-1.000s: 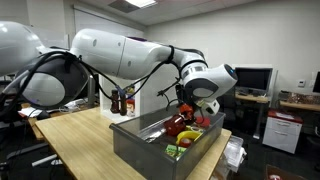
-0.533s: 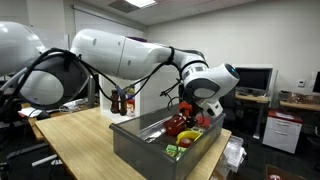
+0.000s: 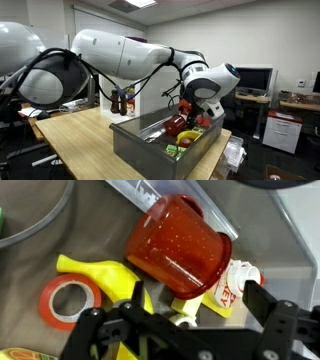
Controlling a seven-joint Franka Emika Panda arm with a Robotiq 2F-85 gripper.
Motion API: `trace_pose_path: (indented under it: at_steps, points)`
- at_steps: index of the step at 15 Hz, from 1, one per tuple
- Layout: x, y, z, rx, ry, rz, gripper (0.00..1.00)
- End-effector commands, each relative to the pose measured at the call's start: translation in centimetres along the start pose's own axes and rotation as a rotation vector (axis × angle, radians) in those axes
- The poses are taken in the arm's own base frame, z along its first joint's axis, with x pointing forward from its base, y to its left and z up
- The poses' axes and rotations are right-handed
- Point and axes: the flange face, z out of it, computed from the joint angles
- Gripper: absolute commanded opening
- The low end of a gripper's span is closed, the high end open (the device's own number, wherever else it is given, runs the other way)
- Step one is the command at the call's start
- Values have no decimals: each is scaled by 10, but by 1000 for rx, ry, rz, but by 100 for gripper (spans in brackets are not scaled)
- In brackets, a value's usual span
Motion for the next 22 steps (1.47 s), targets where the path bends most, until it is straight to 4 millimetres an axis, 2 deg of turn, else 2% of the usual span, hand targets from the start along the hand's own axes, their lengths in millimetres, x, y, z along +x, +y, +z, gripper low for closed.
trace_pose_path:
  at_steps: [1,6,13,22]
  points:
    - [-1,0,-3,-19,8,79,100]
    - [4,10,-8,-43,33,195,100]
    - [9,20,-11,-94,73,265,100]
    - [11,9,-5,-156,166,281,100]
